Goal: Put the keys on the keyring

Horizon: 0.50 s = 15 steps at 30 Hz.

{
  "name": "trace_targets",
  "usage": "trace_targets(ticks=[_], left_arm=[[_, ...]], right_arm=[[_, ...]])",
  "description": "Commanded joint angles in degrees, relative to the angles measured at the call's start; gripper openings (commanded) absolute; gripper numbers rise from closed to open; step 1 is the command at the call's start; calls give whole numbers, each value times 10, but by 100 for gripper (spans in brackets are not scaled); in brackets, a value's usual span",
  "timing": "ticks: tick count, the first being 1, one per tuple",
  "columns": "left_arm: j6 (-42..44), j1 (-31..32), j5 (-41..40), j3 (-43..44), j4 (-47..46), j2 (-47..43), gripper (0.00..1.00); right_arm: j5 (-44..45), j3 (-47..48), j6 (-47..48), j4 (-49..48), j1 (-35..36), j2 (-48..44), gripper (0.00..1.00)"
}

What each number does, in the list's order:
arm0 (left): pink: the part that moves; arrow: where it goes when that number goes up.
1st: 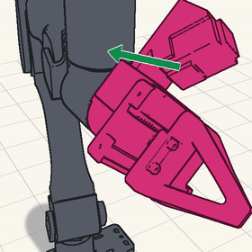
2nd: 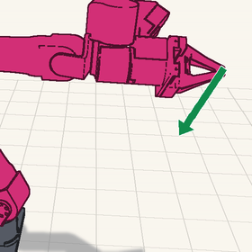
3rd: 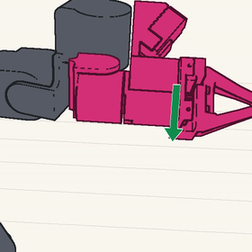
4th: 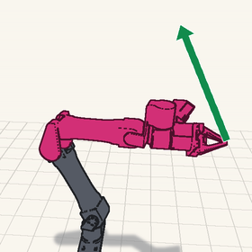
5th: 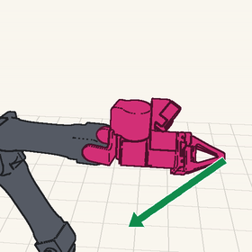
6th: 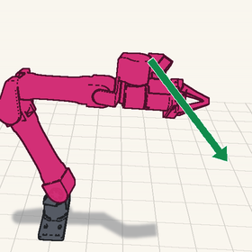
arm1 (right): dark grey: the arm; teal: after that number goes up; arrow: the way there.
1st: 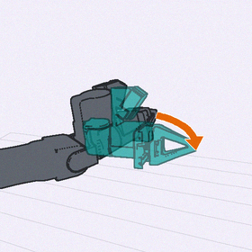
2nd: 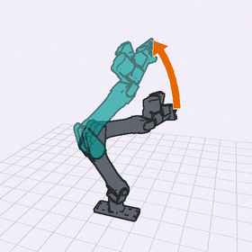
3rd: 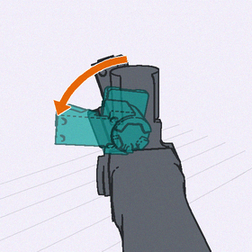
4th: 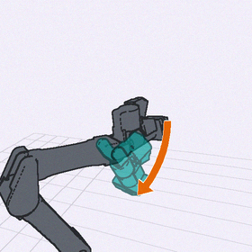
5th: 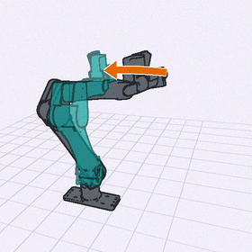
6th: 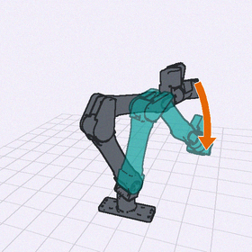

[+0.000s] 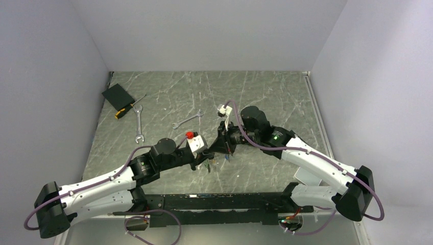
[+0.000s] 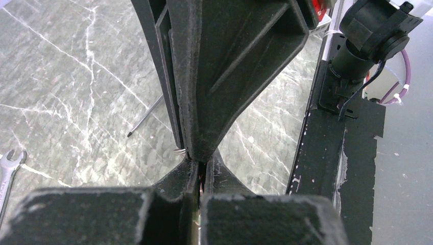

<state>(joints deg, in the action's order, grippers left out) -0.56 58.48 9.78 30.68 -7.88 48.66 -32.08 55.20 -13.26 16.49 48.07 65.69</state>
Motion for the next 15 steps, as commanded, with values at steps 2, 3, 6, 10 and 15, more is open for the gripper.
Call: trace_targets(ticks=[2, 3, 6, 10, 15], left_arm=[[-6, 2, 4, 28, -49, -15, 0], [-3, 2, 3, 27, -48, -16, 0], [19, 2, -4, 31, -33, -14, 0], [59, 2, -24, 46, 8, -10, 0], [102, 2, -33, 53, 25, -6, 0]], right_arm=[[-4, 5, 6, 5, 3, 8, 4], [-6, 6, 5, 5, 3, 9, 0], [-9, 10, -8, 2, 4, 14, 0], [-6, 11, -32, 5, 2, 30, 0], [0, 33, -69, 36, -13, 51, 0]])
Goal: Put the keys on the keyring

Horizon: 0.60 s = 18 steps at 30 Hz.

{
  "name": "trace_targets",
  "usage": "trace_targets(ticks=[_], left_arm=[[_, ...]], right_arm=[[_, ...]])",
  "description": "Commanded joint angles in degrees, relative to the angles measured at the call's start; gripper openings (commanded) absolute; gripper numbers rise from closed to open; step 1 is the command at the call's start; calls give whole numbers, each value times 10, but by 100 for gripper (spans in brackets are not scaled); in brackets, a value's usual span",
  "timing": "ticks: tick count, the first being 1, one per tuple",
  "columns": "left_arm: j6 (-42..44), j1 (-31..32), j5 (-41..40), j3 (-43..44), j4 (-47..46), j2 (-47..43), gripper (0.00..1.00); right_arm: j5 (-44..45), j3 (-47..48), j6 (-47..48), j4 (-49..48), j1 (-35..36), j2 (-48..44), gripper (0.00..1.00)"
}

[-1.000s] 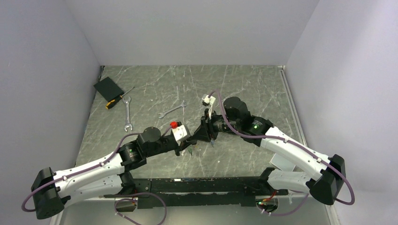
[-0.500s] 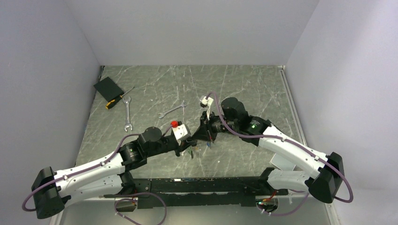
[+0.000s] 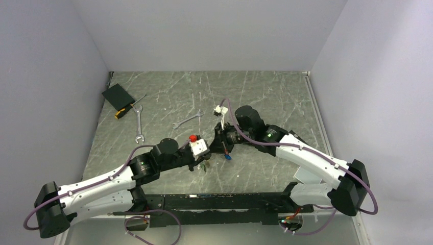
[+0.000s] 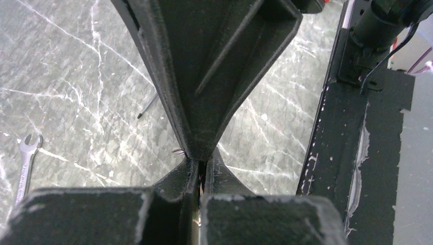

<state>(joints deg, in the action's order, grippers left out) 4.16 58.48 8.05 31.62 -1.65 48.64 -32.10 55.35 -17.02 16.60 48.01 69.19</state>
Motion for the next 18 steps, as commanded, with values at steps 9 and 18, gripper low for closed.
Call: trace_targets(ticks=[9, 18], left_arm=[[150, 3, -43, 63, -20, 42, 0], [196, 3, -43, 31, -69, 21, 28]], right_arm=[[-23, 103, -78, 120, -35, 72, 0], [-35, 144, -90, 177, -53, 105, 0]])
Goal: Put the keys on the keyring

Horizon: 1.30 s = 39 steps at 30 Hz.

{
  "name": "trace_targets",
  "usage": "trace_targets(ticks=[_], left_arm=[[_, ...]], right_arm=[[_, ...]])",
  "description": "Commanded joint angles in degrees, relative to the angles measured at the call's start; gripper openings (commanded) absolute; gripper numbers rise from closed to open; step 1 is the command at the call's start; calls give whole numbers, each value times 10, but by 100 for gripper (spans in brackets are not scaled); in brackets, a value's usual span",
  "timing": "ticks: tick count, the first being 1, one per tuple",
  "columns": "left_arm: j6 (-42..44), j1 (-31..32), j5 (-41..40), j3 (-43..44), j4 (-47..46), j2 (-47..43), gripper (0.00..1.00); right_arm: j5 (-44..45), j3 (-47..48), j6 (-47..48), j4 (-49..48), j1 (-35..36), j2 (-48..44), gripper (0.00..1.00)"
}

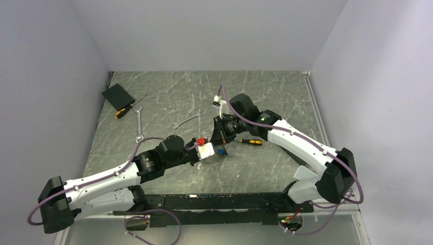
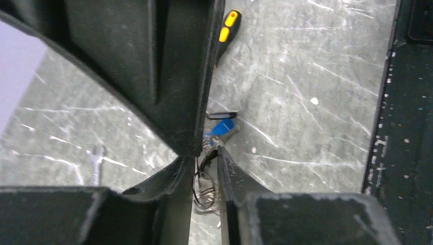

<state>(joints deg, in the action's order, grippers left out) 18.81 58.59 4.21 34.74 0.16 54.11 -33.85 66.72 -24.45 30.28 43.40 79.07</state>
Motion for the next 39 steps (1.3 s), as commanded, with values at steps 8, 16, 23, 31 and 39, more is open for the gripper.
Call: trace_targets(ticks=[8, 16, 23, 31, 39], left_arm=[[44, 16, -5, -18, -76, -55, 66], [-49, 21, 12, -20, -61, -99, 75], [-125, 21, -5, -66, -136, -98, 76], [-136, 21, -61, -83, -184, -60, 79], [-126, 21, -64, -111, -256, -42, 69]], right_arm=[[3, 47, -4, 44, -12, -5, 0], [23, 47, 3, 35, -18, -27, 0], [36, 41, -5, 10, -18, -35, 0], [44, 37, -9, 1, -18, -47, 0], [35, 22, -16, -15, -18, -62, 0]])
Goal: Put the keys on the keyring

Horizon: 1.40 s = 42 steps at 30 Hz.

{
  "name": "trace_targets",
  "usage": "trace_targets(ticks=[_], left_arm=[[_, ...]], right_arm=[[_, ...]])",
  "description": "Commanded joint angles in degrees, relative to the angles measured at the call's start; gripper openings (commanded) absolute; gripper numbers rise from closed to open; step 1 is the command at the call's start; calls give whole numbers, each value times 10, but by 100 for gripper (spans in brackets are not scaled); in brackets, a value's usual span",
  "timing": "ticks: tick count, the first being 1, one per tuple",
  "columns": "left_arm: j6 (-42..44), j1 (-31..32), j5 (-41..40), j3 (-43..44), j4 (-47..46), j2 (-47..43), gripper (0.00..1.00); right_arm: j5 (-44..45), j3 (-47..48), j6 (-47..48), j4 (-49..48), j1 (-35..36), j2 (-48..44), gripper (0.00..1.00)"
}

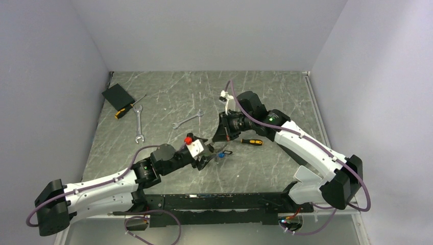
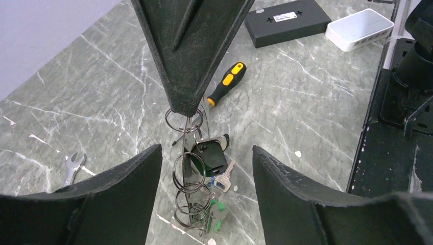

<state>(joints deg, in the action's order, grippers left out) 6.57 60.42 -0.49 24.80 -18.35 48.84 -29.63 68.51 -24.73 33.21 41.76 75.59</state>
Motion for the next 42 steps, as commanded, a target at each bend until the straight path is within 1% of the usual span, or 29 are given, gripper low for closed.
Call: trace_targets(ticks=[1, 3, 5, 7, 10, 13, 18, 20, 25, 29, 34, 36, 39, 42], left_arm=[[-2, 2, -19, -16, -82, 16, 68], [3, 2, -21, -25, -110, 26, 61], [9, 2, -21, -29, -131, 36, 48], [18, 2, -23, -29, -144, 44, 31], [29, 2, -28, -26, -150, 49, 13], [49, 2, -28, -25, -145, 49, 0], [121, 2, -1, -33, -117, 34, 0], [170, 2, 26, -43, -118, 27, 0], [236, 2, 24, -42, -85, 8, 0], [249, 2, 35, -36, -73, -3, 0], [244, 2, 58, -24, -58, -6, 0], [240, 2, 77, -15, -43, -11, 0], [241, 2, 108, 0, -12, -15, 0], [237, 2, 124, 18, 17, -13, 0]], right_arm=[[-8, 5, -13, -45, -2, -28, 0], [-14, 6, -13, -45, -2, -28, 0], [-18, 4, -14, -46, -2, -28, 0], [-25, 0, -16, -50, -2, -31, 0], [-36, -9, -21, -57, -2, -40, 0], [-51, -17, -25, -58, -2, -49, 0], [-92, -12, -27, -43, -7, -50, 0], [-106, -2, -18, -23, -8, -46, 0], [-129, 12, 16, 36, -9, -40, 0], [-147, 9, 52, 72, -9, -37, 0], [-156, -12, 55, 67, -8, -40, 0], [-160, -14, 67, 72, -5, -38, 0], [-141, -8, 93, 87, 4, -32, 0], [-143, 0, 121, 107, 12, -19, 0]])
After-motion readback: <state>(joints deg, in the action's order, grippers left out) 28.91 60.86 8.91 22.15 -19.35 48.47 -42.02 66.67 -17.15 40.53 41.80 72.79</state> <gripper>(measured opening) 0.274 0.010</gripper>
